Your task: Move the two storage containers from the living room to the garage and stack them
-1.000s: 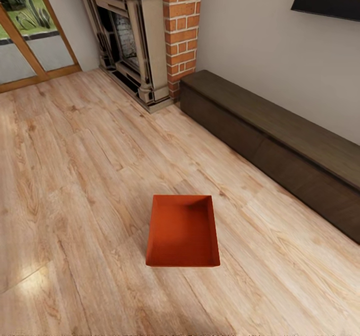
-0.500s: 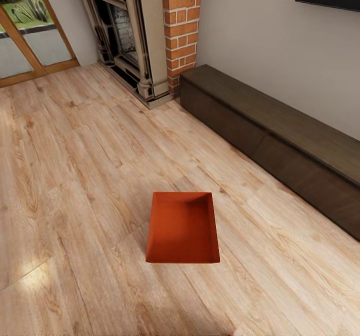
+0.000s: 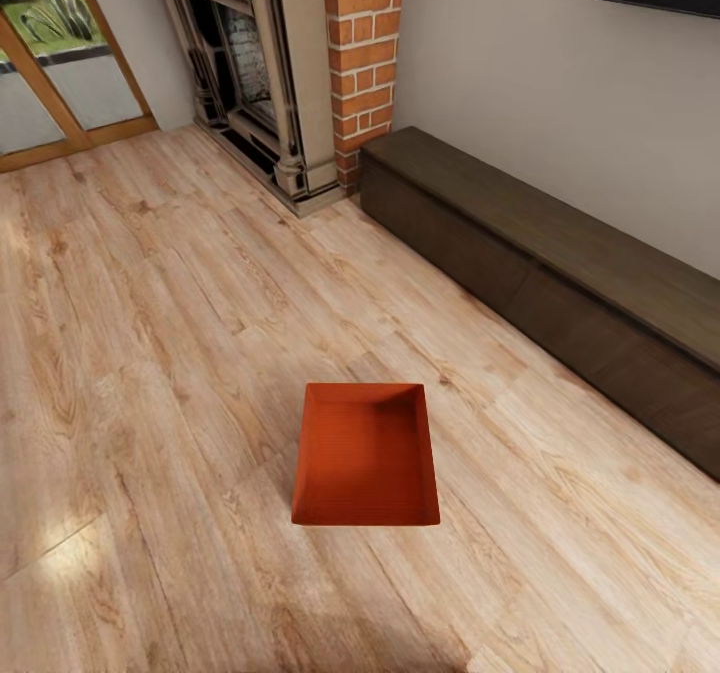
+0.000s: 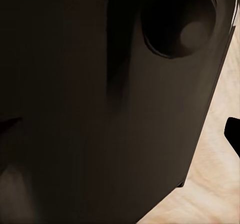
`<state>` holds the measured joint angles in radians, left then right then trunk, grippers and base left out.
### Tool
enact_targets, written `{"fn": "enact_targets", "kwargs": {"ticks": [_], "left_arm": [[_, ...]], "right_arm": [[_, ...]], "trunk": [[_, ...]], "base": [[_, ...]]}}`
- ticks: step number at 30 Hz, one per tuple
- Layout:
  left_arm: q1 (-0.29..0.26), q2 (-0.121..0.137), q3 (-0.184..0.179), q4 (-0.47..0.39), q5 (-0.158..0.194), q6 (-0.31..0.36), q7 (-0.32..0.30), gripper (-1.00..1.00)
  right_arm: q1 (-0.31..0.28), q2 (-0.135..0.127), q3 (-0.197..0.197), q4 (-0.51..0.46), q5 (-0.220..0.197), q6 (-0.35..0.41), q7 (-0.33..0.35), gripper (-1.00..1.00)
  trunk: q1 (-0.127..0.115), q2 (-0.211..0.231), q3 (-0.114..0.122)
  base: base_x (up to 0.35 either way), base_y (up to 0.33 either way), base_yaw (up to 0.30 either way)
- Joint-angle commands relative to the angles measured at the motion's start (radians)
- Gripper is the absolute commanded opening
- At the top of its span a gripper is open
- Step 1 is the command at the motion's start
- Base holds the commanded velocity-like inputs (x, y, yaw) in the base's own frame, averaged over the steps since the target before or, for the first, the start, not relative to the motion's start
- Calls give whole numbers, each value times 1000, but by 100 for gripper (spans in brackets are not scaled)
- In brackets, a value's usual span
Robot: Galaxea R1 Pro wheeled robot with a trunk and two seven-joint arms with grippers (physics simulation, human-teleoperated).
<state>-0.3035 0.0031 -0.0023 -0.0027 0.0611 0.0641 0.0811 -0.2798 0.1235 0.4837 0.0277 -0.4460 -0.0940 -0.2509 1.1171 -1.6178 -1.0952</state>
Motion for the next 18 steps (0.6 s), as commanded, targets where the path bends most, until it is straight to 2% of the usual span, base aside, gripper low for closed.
{"fn": "enact_targets", "kwargs": {"ticks": [1,18], "left_arm": [[0,0,-1,0,6,3,2,100],[0,1,-1,-1,6,4,3,100]], "right_arm": [[-1,1,9,3,-9,-7,-1,100],[-1,-4,9,3,-10,-6,-1,100]], "trunk": [[0,0,0],[0,0,0]], "base": [[0,0,0],[0,0,0]]}}
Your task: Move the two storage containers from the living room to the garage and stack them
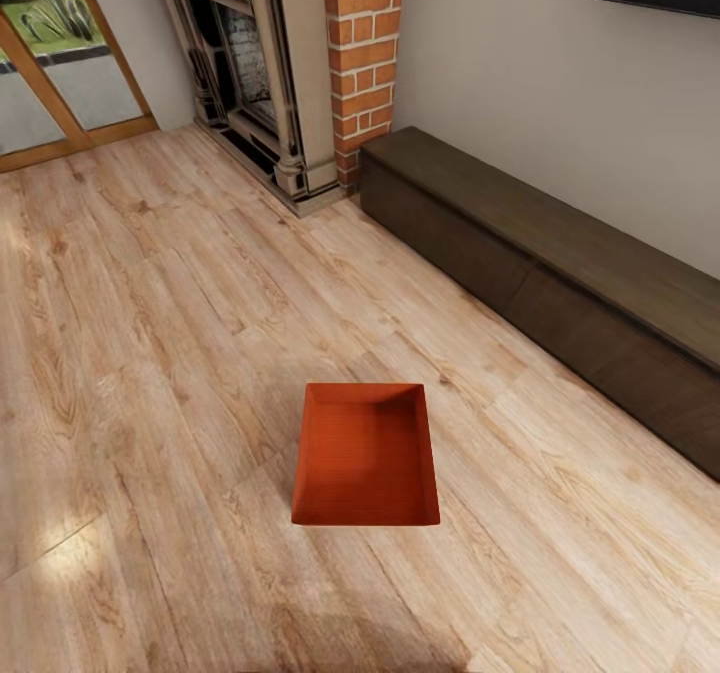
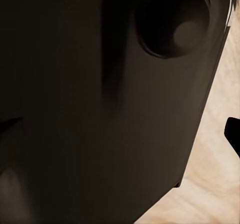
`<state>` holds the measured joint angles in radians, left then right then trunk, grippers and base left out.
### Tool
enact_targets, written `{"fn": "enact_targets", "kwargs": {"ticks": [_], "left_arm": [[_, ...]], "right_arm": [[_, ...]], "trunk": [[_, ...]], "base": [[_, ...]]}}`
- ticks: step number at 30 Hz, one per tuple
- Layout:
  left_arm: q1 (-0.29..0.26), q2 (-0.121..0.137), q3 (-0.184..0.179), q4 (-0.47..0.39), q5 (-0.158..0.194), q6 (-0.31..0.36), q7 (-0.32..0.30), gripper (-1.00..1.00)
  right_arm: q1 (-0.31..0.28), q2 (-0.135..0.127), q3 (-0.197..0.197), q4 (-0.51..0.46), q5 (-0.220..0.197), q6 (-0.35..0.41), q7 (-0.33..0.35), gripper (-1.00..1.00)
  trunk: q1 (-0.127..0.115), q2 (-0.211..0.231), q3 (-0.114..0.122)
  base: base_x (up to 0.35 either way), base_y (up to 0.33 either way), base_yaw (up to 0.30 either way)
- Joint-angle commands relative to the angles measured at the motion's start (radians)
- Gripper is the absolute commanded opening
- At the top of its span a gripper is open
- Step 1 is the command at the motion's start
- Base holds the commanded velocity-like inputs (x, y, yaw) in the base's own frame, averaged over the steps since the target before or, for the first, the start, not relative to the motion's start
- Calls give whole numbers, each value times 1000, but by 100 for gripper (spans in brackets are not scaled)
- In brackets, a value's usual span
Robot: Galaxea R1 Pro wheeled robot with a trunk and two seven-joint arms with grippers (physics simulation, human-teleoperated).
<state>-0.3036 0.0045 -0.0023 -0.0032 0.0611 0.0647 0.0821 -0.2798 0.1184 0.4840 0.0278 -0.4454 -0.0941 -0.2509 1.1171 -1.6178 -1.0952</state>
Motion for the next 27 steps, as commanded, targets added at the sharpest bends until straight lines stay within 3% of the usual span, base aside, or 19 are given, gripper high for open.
{"fn": "enact_targets", "kwargs": {"ticks": [1,10,12,14,15,16,19,21,24,27], "left_arm": [[0,0,-1,-1,6,4,2,100],[-2,-4,-7,-33,-10,6,22,100],[-2,-8,-8,-96,-12,13,30,100],[-3,-12,-8,-256,-12,40,43,100],[-3,-12,-8,-287,-12,52,47,100],[-4,-13,-8,-385,-13,108,60,100],[-9,-14,-8,-561,-11,270,73,100],[-17,-21,-8,-625,-6,354,78,100],[-95,-48,-7,-625,0,383,82,100],[-240,-67,-6,-537,1,386,83,100]], "right_arm": [[-1,0,8,3,-10,-6,-1,100],[-2,1,17,-51,7,-3,-2,100],[-2,-1,19,-117,7,1,-7,100],[-1,-16,27,-244,5,30,-13,100],[-2,-19,28,-263,5,44,-15,100],[-11,-26,30,-301,4,99,-20,100],[-95,-29,31,-335,1,183,-24,100],[-179,-29,31,-336,-3,208,-26,100],[-269,-29,31,-330,-5,219,-28,100],[-374,-25,31,-286,-5,221,-33,100]], "trunk": [[0,0,0],[0,0,0],[0,0,0],[0,0,0],[0,0,0],[0,0,0],[0,0,0],[0,0,0],[0,0,0],[0,0,0]], "base": [[0,0,0],[0,0,0],[0,0,0],[0,0,0],[0,0,0],[0,0,0],[0,0,0],[0,0,0],[0,0,0],[0,0,0]]}}
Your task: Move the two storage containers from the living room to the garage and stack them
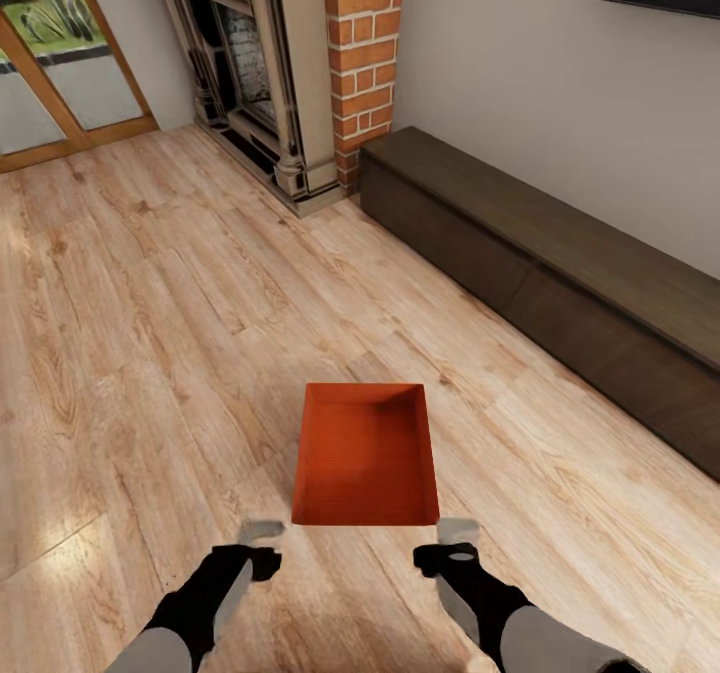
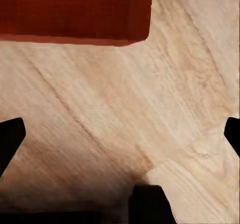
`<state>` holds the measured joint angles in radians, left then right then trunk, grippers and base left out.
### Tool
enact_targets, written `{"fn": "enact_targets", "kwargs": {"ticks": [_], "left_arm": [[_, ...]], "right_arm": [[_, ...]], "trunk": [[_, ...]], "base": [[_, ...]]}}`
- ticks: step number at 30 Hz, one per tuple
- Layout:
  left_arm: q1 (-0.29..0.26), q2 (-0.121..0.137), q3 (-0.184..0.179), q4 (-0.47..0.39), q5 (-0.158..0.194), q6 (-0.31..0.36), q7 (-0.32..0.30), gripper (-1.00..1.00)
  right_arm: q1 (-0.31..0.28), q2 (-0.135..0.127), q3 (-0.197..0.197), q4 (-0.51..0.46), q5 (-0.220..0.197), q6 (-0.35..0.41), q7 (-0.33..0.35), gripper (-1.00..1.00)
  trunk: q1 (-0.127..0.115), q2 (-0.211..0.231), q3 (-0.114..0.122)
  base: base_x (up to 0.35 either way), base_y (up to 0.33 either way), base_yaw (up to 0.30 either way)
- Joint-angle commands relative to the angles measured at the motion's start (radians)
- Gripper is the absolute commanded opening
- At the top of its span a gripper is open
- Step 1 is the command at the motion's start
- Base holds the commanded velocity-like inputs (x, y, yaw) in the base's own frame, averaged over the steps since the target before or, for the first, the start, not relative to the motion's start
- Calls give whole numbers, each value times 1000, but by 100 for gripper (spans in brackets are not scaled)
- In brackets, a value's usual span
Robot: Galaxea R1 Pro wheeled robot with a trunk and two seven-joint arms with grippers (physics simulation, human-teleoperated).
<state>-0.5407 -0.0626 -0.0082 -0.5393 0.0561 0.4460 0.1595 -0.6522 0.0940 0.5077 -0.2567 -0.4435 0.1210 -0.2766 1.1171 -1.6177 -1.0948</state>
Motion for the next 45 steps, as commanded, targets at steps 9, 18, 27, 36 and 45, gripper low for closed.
{"fn": "enact_targets", "kwargs": {"ticks": [9,18,27,36,45], "left_arm": [[-286,-12,1,132,6,-15,85,100],[-344,-29,0,124,4,-21,97,100],[-346,-37,-4,121,-8,-17,41,100],[-346,-39,-3,120,-9,-21,39,100],[-346,-38,-1,118,-9,-33,35,100]], "right_arm": [[-225,1,8,68,-7,9,-23,100],[-264,2,8,71,-7,8,-49,100],[-265,-4,9,71,-7,12,-50,100],[-265,-3,8,71,-7,34,-51,100],[-265,-6,9,70,-5,45,-51,100]], "trunk": [[0,0,-1],[0,0,-1],[0,0,-1],[0,0,-1],[0,0,-1]], "base": [[0,0,0],[0,0,0],[0,0,0],[0,0,0],[85,0,0]]}}
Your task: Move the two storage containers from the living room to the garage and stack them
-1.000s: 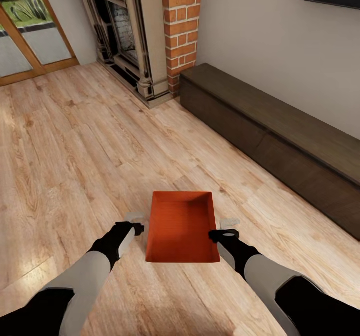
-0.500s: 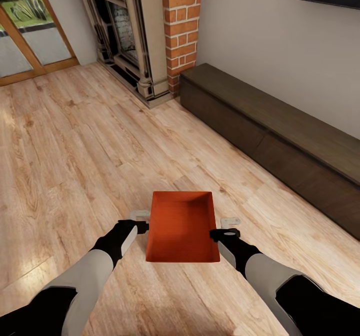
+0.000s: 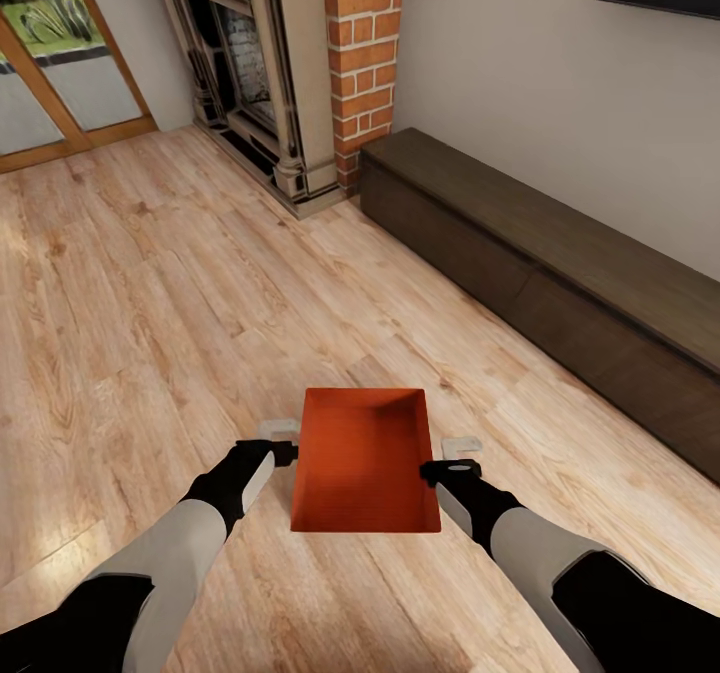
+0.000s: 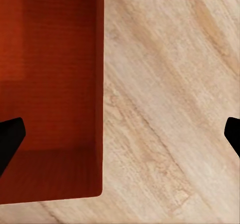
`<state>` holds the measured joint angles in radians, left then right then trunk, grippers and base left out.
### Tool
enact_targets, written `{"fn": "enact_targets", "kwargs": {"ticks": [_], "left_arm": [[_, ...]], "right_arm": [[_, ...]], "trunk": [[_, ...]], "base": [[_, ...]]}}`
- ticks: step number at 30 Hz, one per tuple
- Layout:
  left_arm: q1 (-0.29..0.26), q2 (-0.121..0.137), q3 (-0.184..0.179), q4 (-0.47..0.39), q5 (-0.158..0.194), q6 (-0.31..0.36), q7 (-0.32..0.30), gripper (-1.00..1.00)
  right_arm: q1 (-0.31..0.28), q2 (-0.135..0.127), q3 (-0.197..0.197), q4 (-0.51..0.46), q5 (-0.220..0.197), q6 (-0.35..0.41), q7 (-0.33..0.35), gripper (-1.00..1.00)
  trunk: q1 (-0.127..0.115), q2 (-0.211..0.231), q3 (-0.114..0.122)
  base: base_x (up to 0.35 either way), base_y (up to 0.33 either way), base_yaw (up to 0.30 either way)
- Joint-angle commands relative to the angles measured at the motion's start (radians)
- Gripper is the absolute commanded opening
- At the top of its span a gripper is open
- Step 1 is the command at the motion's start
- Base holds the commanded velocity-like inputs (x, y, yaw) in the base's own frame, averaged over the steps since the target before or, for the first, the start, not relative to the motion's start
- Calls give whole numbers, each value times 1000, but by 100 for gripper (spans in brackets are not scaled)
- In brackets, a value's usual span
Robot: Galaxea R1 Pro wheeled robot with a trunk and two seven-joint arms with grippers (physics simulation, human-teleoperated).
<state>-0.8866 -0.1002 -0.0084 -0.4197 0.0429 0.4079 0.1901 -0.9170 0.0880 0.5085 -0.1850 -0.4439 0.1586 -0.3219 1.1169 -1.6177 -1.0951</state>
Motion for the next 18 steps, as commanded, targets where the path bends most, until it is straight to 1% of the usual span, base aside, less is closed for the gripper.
{"fn": "enact_targets", "kwargs": {"ticks": [1,6,12,18], "left_arm": [[0,0,-1,-2,5,5,5,100],[0,-1,1,-2,5,4,5,100],[0,0,-3,10,5,6,5,100],[0,-1,-2,0,5,5,5,100]], "right_arm": [[0,-1,8,-2,-5,7,-6,100],[0,-1,8,-1,-4,6,-6,100],[0,0,8,-2,-3,7,-6,100],[0,-2,8,-2,-2,6,-6,100]], "trunk": [[0,0,-1],[0,0,-1],[0,0,-1],[0,0,-1]], "base": [[28,0,0],[57,0,0],[310,0,0],[324,0,0]]}}
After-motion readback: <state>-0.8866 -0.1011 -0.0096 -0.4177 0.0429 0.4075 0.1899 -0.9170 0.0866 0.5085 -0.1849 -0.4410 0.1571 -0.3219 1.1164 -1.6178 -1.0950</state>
